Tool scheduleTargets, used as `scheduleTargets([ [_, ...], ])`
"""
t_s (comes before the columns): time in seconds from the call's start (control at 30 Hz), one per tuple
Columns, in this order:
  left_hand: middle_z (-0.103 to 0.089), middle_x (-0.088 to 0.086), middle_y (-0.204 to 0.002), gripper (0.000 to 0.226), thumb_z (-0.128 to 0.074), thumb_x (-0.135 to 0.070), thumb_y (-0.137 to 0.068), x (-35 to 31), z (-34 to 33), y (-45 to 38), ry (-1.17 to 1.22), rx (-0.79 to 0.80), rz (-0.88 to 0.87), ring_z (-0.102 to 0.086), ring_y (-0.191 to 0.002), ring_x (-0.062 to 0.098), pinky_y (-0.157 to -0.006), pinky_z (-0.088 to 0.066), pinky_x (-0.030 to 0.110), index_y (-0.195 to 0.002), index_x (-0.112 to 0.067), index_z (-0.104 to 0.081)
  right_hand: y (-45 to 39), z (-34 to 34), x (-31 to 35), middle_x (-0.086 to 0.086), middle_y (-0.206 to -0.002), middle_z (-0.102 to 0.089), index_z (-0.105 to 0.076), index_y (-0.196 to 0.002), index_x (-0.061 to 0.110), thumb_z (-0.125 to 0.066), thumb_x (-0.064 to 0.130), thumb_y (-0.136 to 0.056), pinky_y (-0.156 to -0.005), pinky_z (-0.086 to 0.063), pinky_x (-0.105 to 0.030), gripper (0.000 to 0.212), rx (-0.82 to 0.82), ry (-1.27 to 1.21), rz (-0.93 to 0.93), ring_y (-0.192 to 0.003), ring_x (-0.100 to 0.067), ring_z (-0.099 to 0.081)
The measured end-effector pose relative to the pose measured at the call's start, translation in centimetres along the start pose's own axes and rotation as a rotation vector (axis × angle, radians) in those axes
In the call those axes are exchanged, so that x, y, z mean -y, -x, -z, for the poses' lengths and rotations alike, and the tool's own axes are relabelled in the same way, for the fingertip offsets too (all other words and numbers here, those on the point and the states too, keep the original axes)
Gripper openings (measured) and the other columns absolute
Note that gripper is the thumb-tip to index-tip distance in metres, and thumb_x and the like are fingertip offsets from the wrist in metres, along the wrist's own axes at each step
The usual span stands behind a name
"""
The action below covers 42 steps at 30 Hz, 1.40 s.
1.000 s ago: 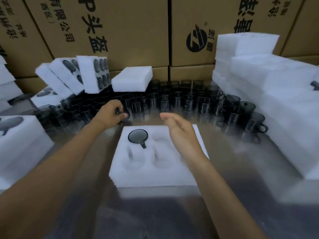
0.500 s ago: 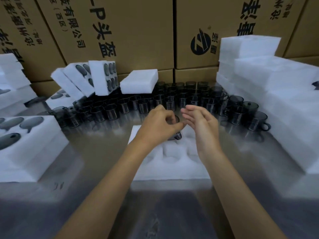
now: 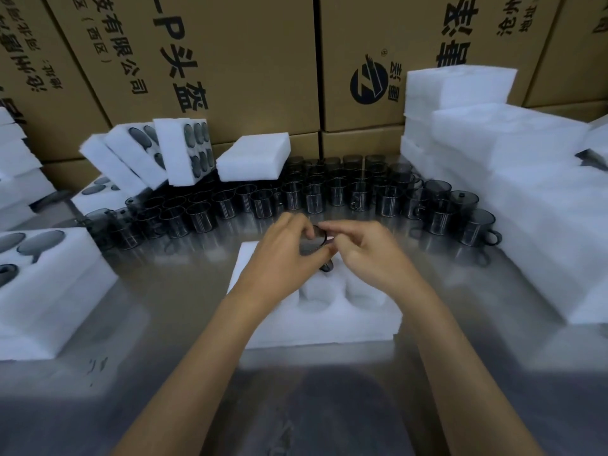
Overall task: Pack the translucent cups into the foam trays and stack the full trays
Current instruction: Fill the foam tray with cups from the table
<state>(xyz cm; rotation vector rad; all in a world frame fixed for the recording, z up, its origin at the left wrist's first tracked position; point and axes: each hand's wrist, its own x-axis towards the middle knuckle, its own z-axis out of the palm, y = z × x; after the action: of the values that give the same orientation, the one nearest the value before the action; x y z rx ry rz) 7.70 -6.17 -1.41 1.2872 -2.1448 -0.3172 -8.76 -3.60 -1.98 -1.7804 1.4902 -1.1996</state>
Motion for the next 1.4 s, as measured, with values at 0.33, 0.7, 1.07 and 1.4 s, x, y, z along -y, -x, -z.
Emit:
scheduleTargets([
  [0.33,-0.009,-0.019,-0.163,0.059,-0.033,-0.023,-0.1,1.6,1.4,4.4,-0.13,0.202,-0.134,0.001,-0.146,-0.011,-0.118,0.004,0.012,-0.157,-0.028,-0.019,0.3,0.4,-0.7,0.012,-0.139,-0.059,-0.064,-0.131,0.036,-0.049,0.011,-0.092,-0.114,-0.037,-0.036,0.049,0.069,0.225,0.011,-0.128,0.001,-0.048],
  [0.7,-0.012,-0.016,-0.164,0.053,-0.026,-0.025,-0.104,2.1,1.5,3.8,-0.223,0.356,-0.126,0.009,-0.148,-0.006,-0.12,0.014,0.024,-0.157,-0.024,-0.023,0.0,-0.3,-1.8,0.012,-0.155,-0.041,-0.066,-0.12,0.05,-0.039,0.027,-0.099,-0.121,0.0,-0.043,0.04,0.107,0.451,-0.068,-0.152,-0.009,-0.011],
  [1.07,-0.061,-0.008,-0.136,0.039,-0.044,-0.023,-0.101,1.7,1.9,1.4,0.023,0.189,0.021,-0.034,-0.134,-0.011,-0.116,-0.017,0.016,-0.136,-0.031,-0.06,0.6,0.2,-2.3,0.015,-0.148,-0.047,-0.074,-0.108,0.042,-0.059,0.015,-0.092,-0.103,-0.03,-0.014,0.034,-0.034,-0.282,-0.157,-0.14,0.0,-0.032],
  [1.4,-0.049,0.01,-0.146,0.048,-0.054,-0.018,-0.096,8.8,3.3,-11.6,-0.203,0.204,0.527,-0.049,-0.129,0.031,-0.107,-0.042,0.038,-0.143,-0.019,-0.05,-0.8,0.1,-5.8,0.012,-0.072,-0.07,-0.075,-0.081,0.023,-0.06,0.026,-0.088,-0.072,-0.052,-0.031,0.017,-0.404,-0.48,-0.367,-0.073,-0.005,-0.064],
])
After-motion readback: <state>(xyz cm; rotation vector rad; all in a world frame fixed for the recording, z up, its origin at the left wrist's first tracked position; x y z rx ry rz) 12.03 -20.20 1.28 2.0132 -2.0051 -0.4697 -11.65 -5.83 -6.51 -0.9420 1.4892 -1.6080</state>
